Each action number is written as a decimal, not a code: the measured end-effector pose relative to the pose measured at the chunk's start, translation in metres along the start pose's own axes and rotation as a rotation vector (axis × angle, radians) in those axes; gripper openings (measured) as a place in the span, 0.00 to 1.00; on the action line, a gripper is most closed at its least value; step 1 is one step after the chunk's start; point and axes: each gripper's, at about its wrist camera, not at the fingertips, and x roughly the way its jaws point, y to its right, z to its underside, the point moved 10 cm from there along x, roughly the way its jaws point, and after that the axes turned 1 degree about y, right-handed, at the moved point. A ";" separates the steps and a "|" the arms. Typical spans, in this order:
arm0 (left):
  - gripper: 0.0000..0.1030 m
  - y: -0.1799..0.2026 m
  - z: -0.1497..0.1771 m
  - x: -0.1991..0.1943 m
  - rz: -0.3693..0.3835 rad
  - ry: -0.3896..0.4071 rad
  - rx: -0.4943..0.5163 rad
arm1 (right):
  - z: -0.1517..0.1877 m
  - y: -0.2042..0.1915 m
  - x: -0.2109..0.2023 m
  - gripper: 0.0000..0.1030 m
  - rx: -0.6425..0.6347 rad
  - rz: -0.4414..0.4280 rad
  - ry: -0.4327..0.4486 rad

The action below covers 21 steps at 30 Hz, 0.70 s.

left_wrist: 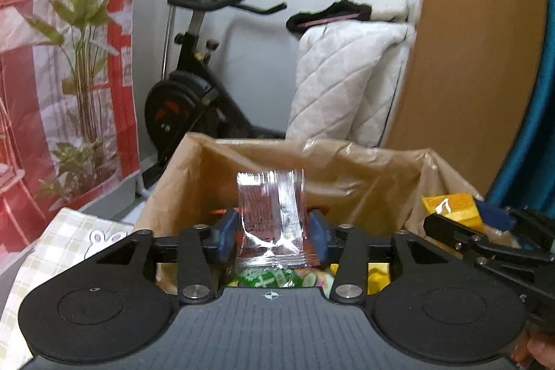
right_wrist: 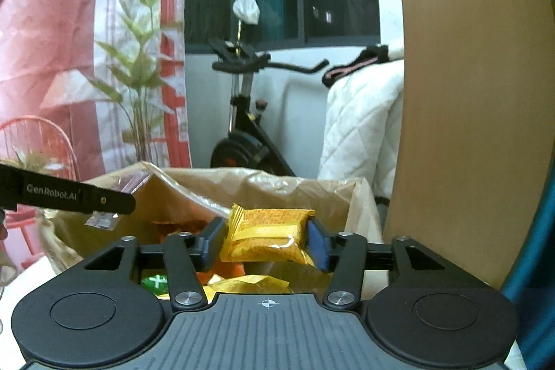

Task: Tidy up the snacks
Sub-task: 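Carry the brown packet and yellow cake over the box and open both tools, then lower the left tool to the green snack bar while the right tool approaches the cracker pack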

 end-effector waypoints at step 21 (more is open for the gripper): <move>0.83 -0.022 0.018 -0.090 -0.024 0.007 0.067 | 0.008 -0.010 -0.076 0.99 0.148 -0.057 0.020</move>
